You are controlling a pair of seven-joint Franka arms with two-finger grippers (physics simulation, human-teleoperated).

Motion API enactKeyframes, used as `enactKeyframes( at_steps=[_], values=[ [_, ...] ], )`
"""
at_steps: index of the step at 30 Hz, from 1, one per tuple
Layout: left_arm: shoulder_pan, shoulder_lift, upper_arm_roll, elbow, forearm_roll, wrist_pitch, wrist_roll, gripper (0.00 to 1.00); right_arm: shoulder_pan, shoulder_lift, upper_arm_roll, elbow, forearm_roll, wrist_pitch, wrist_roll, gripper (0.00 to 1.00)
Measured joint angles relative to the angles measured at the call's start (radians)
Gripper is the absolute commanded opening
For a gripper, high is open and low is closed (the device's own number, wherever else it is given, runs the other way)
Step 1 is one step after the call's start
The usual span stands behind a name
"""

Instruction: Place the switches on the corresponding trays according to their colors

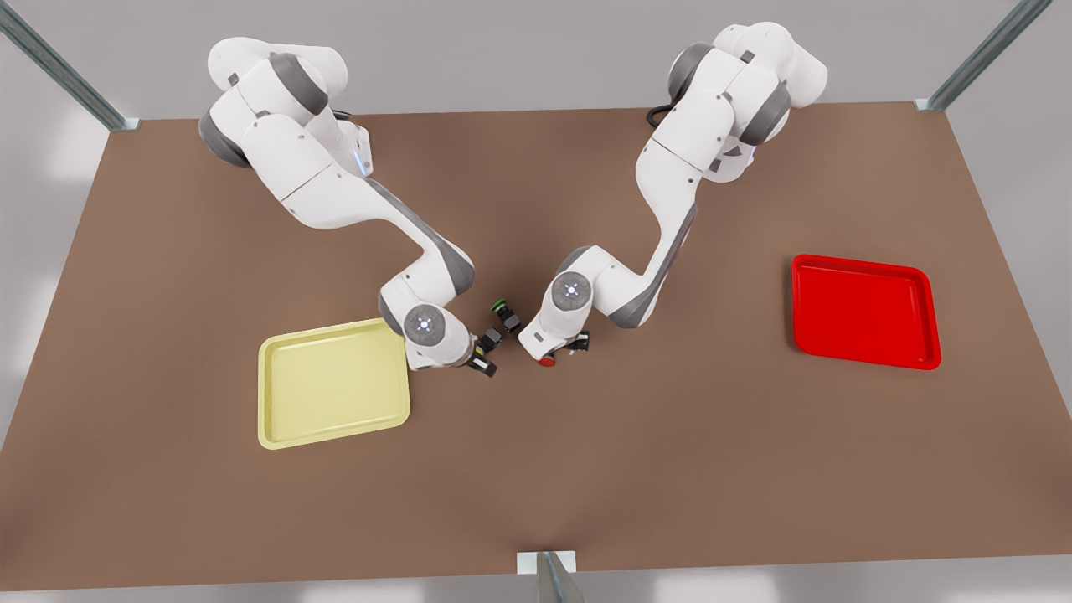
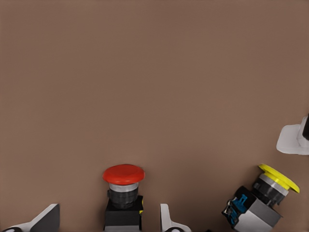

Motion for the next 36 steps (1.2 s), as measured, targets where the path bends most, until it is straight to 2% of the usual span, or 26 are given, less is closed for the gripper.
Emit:
enactKeyframes(
  at_steps=[11, 12, 13, 14, 18, 21, 22, 23, 26, 27, 36],
  values=[
    [-0.008, 0.025, 0.001, 0.002, 0.003, 0.044, 0.054, 1.00, 0.004, 0.007, 0.040, -0.064, 0.004, 0.003, 0.071, 0.89],
    [-0.008, 0.029, 0.001, 0.002, 0.004, 0.044, 0.062, 0.92, 0.004, 0.010, 0.040, -0.064, 0.004, 0.004, 0.071, 0.87],
    [-0.008, 0.031, 0.001, 0.002, 0.004, 0.044, 0.063, 0.73, 0.005, 0.017, 0.041, -0.064, 0.004, 0.005, 0.071, 0.85],
    [-0.008, 0.031, 0.001, 0.002, 0.003, 0.045, 0.061, 0.67, 0.005, 0.023, 0.041, -0.064, 0.004, 0.008, 0.072, 0.83],
    [-0.008, 0.031, 0.001, 0.001, 0.001, 0.044, 0.060, 0.68, 0.021, 0.038, 0.043, -0.063, 0.004, 0.017, 0.076, 0.78],
    [-0.008, 0.037, 0.001, 0.001, 0.000, 0.045, 0.060, 0.72, 0.021, 0.040, 0.043, -0.063, 0.003, 0.017, 0.076, 0.66],
    [-0.008, 0.037, 0.001, 0.000, 0.000, 0.045, 0.058, 0.73, 0.021, 0.040, 0.043, -0.063, 0.003, 0.017, 0.076, 0.66],
    [-0.008, 0.037, 0.001, 0.000, 0.000, 0.044, 0.058, 0.79, 0.021, 0.040, 0.043, -0.063, 0.003, 0.017, 0.076, 0.65],
    [-0.008, 0.039, 0.001, 0.000, 0.001, 0.044, 0.063, 0.79, 0.021, 0.040, 0.056, -0.063, 0.001, 0.017, 0.076, 0.64],
    [-0.008, 0.039, 0.002, 0.000, 0.003, 0.043, 0.063, 0.84, 0.021, 0.040, 0.057, -0.063, 0.000, 0.016, 0.076, 0.63],
    [-0.010, 0.038, 0.001, -0.002, 0.004, 0.029, 0.058, 0.84, 0.021, 0.047, 0.057, -0.064, -0.007, 0.017, 0.076, 0.57]
  ],
)
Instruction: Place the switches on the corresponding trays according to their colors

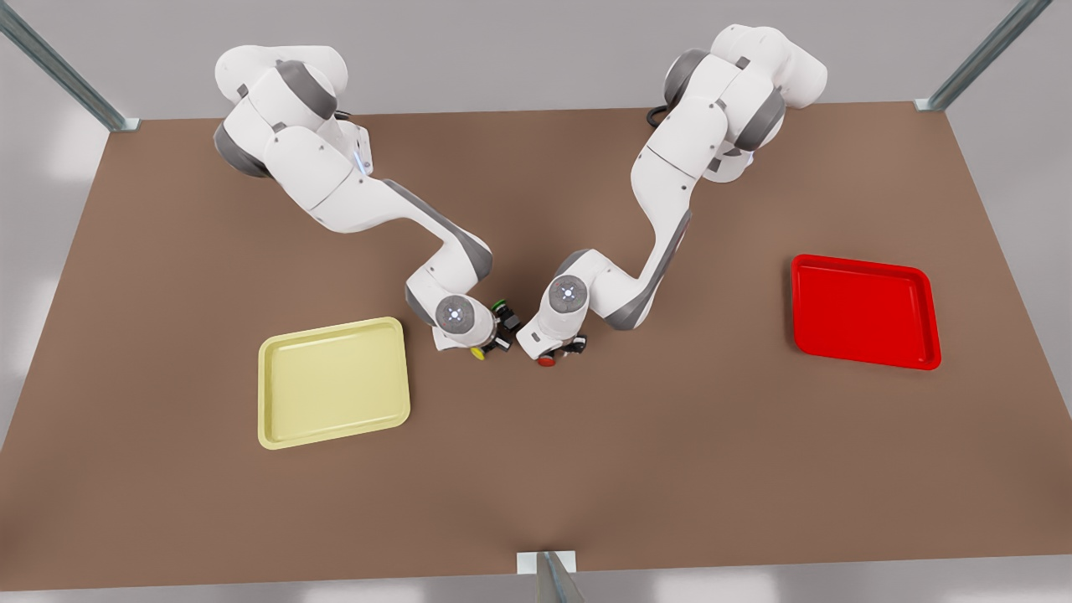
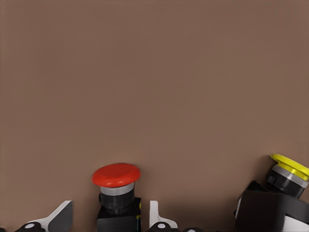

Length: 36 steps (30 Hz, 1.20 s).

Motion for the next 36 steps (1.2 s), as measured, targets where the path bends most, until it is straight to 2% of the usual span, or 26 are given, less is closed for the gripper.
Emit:
enactKeyframes(
  at_steps=[3, 12, 13, 14, 18, 23, 25, 26, 31, 35, 36],
  values=[
    [-0.008, 0.000, 0.000, -0.004, -0.001, -0.002, -0.003, 0.85, 0.001, 0.000, 0.000, 0.000, 0.001, 0.000, 0.000, 0.54],
    [-0.009, 0.002, 0.000, -0.020, -0.001, -0.005, -0.007, 0.84, 0.000, -0.006, 0.000, 0.001, 0.001, -0.003, -0.003, 0.52],
    [-0.014, 0.002, 0.000, -0.020, -0.001, -0.005, -0.009, 0.78, -0.002, -0.010, 0.000, 0.003, 0.001, -0.004, -0.008, 0.52],
    [-0.014, 0.002, 0.000, -0.020, -0.002, -0.005, -0.011, 0.68, -0.005, -0.011, 0.000, 0.003, 0.001, -0.004, -0.009, 0.52],
    [-0.014, 0.002, 0.000, -0.015, -0.002, -0.006, -0.012, 0.67, -0.020, -0.033, 0.000, 0.001, 0.002, -0.024, -0.044, 0.52],
    [-0.014, 0.002, 0.000, -0.015, -0.002, -0.006, -0.011, 0.64, -0.112, -0.108, -0.011, -0.002, 0.006, -0.120, -0.258, 0.52],
    [-0.014, 0.002, 0.002, -0.015, -0.001, -0.006, -0.010, 0.64, -0.166, -0.154, -0.043, -0.023, 0.008, -0.126, -0.392, 0.52],
    [-0.014, 0.007, 0.002, -0.015, -0.001, -0.006, -0.009, 0.60, -0.189, -0.172, -0.062, -0.033, 0.008, -0.132, -0.472, 0.52],
    [-0.017, 0.008, 0.002, -0.015, 0.003, -0.007, -0.009, 0.60, -0.243, -0.207, -0.204, -0.037, 0.013, -0.126, -0.818, 0.53],
    [-0.018, 0.007, 0.004, -0.012, 0.004, -0.015, -0.012, 0.56, -0.285, -0.228, -0.245, -0.163, 0.016, -0.051, -0.900, 0.59],
    [-0.019, 0.006, 0.005, -0.012, 0.004, -0.018, -0.012, 0.56, -0.290, -0.232, -0.245, -0.172, 0.016, -0.048, -0.914, 0.66]
  ],
)
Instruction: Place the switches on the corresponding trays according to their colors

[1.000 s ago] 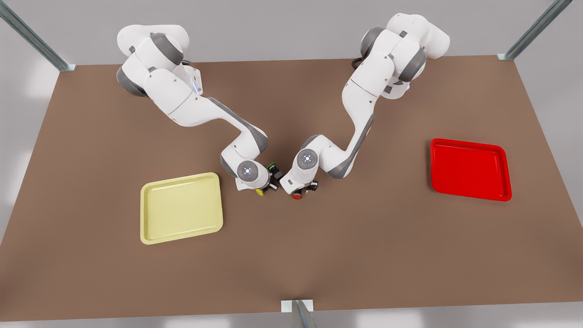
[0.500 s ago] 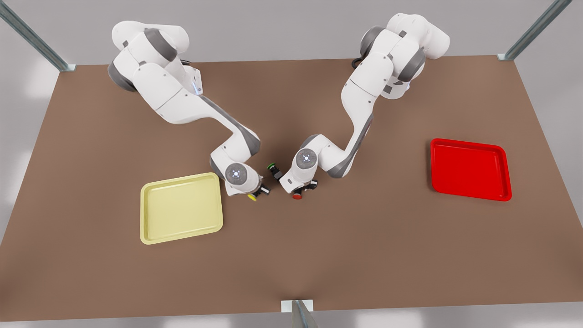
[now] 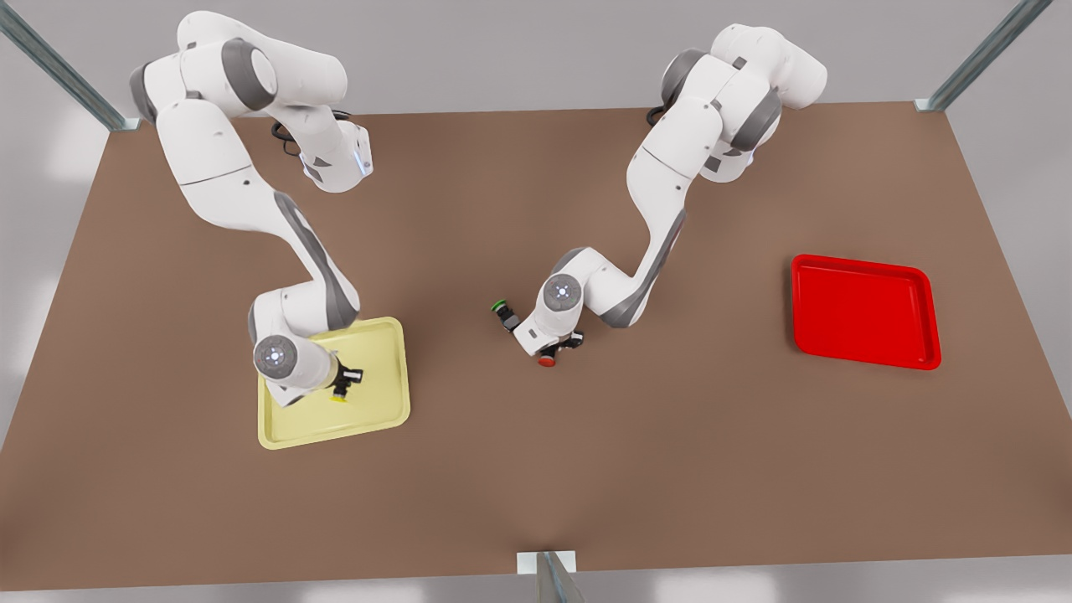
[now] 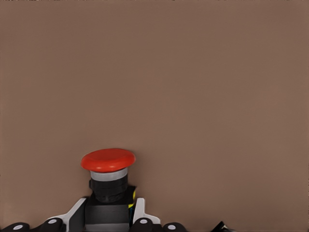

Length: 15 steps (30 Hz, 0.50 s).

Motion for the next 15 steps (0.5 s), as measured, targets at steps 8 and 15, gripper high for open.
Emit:
enactKeyframes(
  at_steps=[8, 15],
  values=[
    [0.008, -0.015, 0.000, 0.000, 0.000, -0.012, 0.008, 0.57, -0.003, -0.040, 0.001, 0.020, -0.011, -0.036, -0.023, 1.00],
    [0.006, -0.007, 0.000, 0.000, 0.000, -0.012, 0.000, 0.57, 0.254, -0.422, -0.370, 0.204, 0.166, -0.518, -0.198, 1.00]
  ],
)
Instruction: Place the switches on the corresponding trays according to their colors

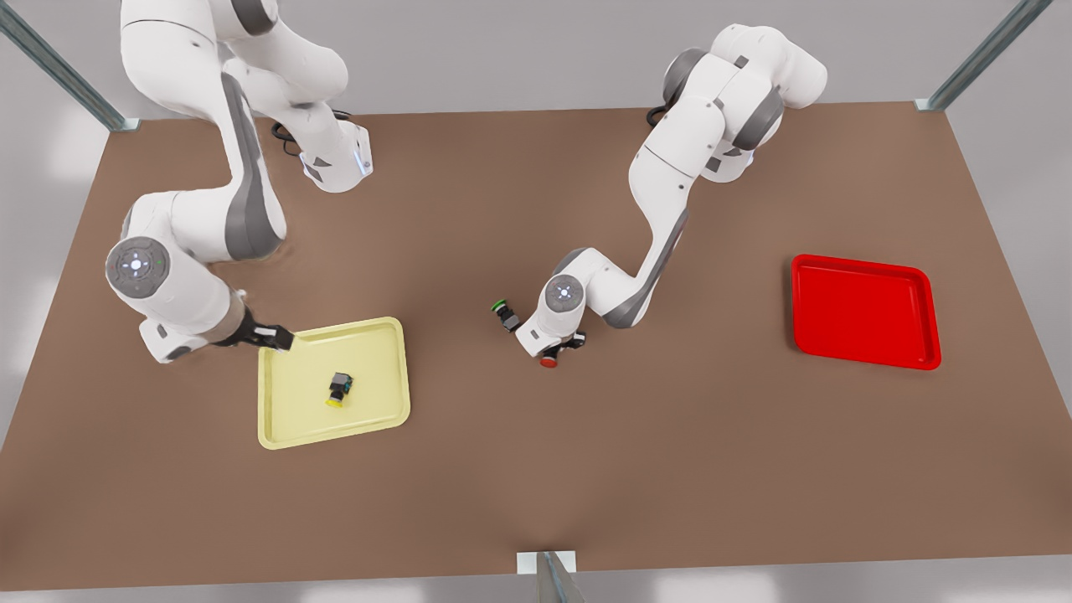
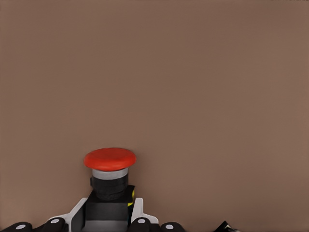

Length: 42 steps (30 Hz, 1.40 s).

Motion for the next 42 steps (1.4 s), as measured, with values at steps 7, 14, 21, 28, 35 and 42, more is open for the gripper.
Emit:
enactKeyframes(
  at_steps=[7, 14, 21, 28, 35, 42],
  values=[
    [0.000, 0.000, 0.002, 0.000, 0.000, 0.000, -0.001, 0.50, 0.058, -0.039, 0.005, -0.012, 0.033, 0.024, -0.128, 1.00],
    [0.000, 0.001, 0.003, 0.000, 0.010, 0.000, -0.001, 0.53, 0.043, -0.034, 0.005, -0.016, 0.030, 0.059, -0.129, 1.00],
    [0.003, 0.004, 0.005, 0.002, 0.024, 0.000, 0.002, 0.53, 0.041, -0.031, 0.005, -0.016, 0.029, 0.067, -0.125, 1.00],
    [0.063, -0.083, 0.005, -0.003, 0.075, -0.197, 0.024, 0.56, 0.043, -0.029, 0.005, -0.019, 0.029, 0.079, -0.120, 1.00],
    [0.496, -0.304, 0.006, -0.141, 0.020, -0.397, 0.423, 0.58, 0.041, -0.029, 0.005, -0.019, 0.029, 0.079, -0.120, 1.00],
    [0.822, -0.384, 0.022, -0.289, 0.063, -0.510, 0.681, 0.58, 0.041, -0.029, 0.005, -0.021, 0.030, 0.080, -0.120, 1.00]
  ],
)
